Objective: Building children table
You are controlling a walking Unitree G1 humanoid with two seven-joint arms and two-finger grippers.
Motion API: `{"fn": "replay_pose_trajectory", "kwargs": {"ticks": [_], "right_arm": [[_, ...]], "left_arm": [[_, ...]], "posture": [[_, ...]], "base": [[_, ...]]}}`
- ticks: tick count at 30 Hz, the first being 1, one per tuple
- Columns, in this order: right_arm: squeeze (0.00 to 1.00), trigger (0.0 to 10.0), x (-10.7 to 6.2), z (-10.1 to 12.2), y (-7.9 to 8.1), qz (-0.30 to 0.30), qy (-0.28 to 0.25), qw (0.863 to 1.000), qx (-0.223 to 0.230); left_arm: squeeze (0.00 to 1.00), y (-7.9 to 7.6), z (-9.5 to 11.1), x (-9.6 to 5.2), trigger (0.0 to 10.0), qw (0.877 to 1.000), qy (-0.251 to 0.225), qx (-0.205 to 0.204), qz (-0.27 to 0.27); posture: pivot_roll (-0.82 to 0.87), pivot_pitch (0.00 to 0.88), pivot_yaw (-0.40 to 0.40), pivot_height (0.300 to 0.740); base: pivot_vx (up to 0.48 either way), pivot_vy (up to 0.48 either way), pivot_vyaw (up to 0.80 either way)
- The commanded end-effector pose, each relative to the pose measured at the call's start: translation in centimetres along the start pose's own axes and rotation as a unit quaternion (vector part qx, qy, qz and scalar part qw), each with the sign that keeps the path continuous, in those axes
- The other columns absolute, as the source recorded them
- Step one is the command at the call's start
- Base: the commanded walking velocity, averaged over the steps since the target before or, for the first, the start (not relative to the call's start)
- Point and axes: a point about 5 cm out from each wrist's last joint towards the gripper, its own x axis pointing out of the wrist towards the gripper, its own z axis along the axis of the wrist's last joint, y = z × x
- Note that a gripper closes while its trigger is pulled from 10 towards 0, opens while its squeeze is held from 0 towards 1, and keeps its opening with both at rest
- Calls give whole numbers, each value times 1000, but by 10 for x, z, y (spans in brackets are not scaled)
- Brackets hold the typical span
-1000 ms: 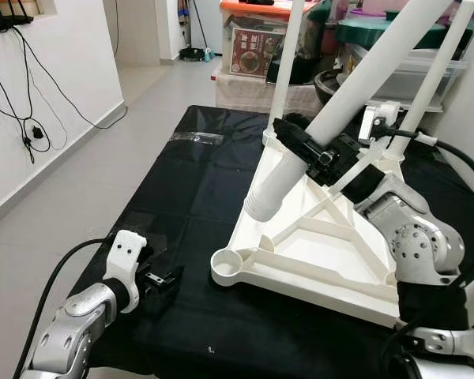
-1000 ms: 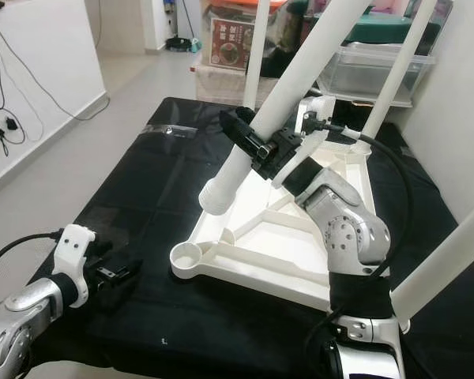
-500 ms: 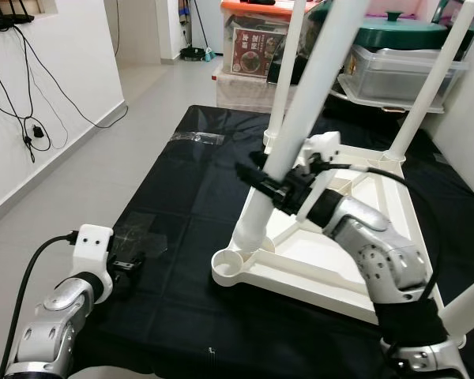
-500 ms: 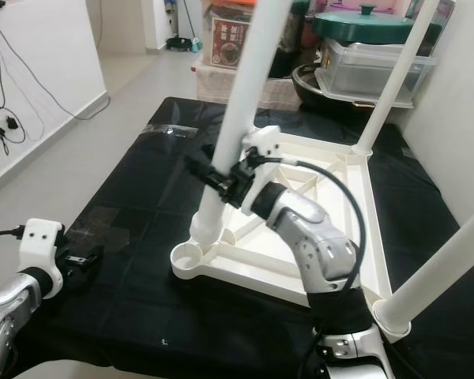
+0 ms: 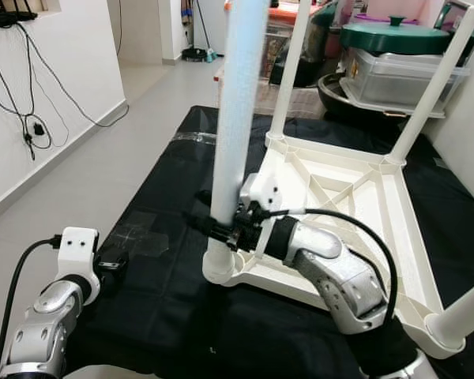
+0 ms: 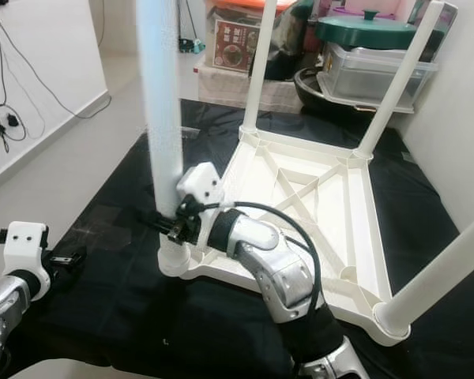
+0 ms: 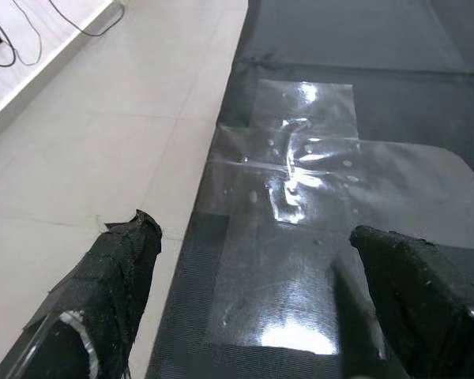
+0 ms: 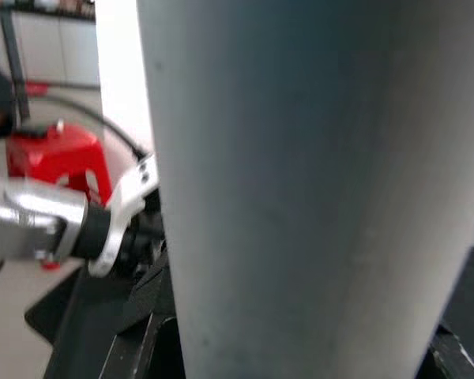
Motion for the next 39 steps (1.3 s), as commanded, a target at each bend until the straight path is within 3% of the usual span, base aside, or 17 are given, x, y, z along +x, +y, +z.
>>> {"fn": "replay_pose_trajectory", "kwargs": {"ticks": [1,7,17,21,39], "right_arm": [[0,0,0,0,0,3,1,1000,-12],[0,0,0,-3,-9,-3,13,1000,-24],[0,0,-10,4,-42,-25,34,999,-13],[0,0,-10,4,-45,-24,35,999,-17],[0,0,-2,-20,-6,52,58,995,-54]], "left_arm": [[0,-2,-3,2,10000,1000,4,-2,1],[0,-5,-4,2,10000,1000,3,-5,-2],[0,-13,-6,4,10000,1000,0,-14,-8],[0,-16,-7,5,10000,1000,0,-15,-11],[0,-16,-7,7,10000,1000,-2,-14,-11]], "posture": [[172,0,-99,740],[177,0,-106,740],[175,0,-118,740],[175,0,-119,740],[169,0,-120,740]], "base": [[0,0,0],[0,0,0],[0,0,0],[0,0,0],[0,0,0]]}}
